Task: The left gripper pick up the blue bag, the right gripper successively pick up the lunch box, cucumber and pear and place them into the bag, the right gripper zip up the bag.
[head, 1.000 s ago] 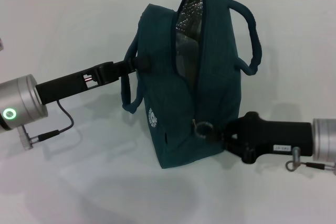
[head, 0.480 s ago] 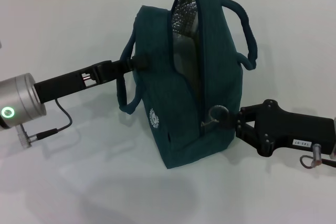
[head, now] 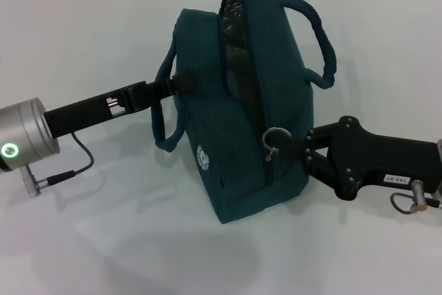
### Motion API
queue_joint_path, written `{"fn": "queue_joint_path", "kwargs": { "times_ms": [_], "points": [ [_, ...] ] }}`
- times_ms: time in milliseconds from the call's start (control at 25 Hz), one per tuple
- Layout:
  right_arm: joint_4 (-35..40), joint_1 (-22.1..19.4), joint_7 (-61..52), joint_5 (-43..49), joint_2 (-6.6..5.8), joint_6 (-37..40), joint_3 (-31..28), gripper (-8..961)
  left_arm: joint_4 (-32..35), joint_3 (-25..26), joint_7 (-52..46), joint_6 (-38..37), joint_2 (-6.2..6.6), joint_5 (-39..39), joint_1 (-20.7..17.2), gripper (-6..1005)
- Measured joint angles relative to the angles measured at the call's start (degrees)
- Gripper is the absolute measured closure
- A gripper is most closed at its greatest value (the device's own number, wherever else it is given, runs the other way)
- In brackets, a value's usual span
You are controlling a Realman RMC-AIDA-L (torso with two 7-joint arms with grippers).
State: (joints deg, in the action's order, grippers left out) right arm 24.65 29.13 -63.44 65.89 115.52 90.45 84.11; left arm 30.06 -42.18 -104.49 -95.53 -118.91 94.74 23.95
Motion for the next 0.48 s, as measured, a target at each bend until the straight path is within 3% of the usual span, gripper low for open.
{"fn": "queue_joint_path", "kwargs": {
  "times_ms": [480],
  "points": [
    [0.1,1.4,0.0,-0.2,0.05,3.1,-1.8,937,0.0,0.0,4.6,-0.4,0.39,0.0,0.2,875]
  ]
}}
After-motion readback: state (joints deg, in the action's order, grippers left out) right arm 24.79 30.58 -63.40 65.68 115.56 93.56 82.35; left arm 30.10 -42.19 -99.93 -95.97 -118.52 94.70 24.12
